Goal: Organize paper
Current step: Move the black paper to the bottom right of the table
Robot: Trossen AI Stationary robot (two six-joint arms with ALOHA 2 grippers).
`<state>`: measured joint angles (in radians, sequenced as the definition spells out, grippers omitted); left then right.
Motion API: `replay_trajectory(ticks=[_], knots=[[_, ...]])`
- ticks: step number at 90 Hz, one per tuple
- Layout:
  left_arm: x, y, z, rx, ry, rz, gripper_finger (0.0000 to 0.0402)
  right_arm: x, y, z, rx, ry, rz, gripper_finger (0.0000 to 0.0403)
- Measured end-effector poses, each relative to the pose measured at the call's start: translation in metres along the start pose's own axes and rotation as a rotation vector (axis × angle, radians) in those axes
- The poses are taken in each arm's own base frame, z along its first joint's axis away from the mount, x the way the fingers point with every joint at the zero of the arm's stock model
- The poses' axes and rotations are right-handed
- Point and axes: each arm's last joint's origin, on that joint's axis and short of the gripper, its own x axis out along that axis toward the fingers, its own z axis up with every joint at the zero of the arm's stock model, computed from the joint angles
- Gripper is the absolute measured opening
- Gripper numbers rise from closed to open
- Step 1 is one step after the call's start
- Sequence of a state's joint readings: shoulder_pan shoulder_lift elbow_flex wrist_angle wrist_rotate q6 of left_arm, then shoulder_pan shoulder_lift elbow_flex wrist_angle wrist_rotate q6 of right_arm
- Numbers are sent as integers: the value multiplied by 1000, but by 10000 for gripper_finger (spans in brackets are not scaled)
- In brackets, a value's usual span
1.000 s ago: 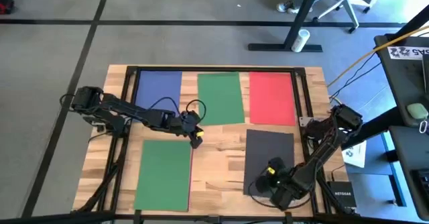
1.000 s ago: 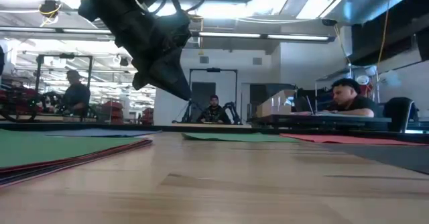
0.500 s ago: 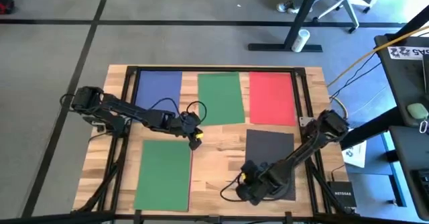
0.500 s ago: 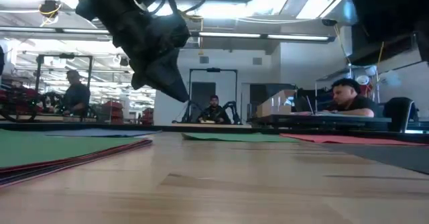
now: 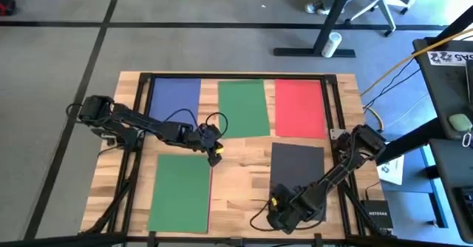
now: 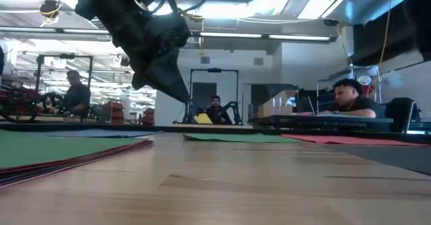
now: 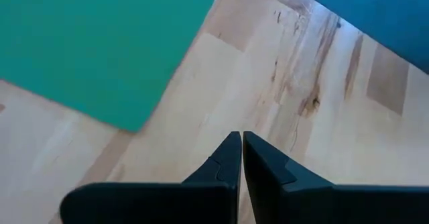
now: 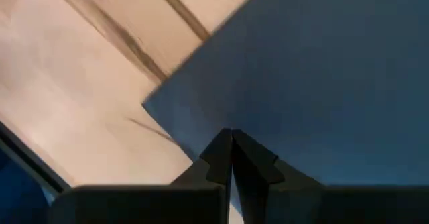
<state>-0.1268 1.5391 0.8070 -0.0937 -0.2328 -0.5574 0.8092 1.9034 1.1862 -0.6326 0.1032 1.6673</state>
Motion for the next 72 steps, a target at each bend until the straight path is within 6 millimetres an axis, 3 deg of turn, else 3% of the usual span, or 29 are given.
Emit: replay_trajectory(ticks=[72], knots=[[0, 0, 0, 0, 0, 0, 0, -7, -22, -51, 195, 66, -147, 0]])
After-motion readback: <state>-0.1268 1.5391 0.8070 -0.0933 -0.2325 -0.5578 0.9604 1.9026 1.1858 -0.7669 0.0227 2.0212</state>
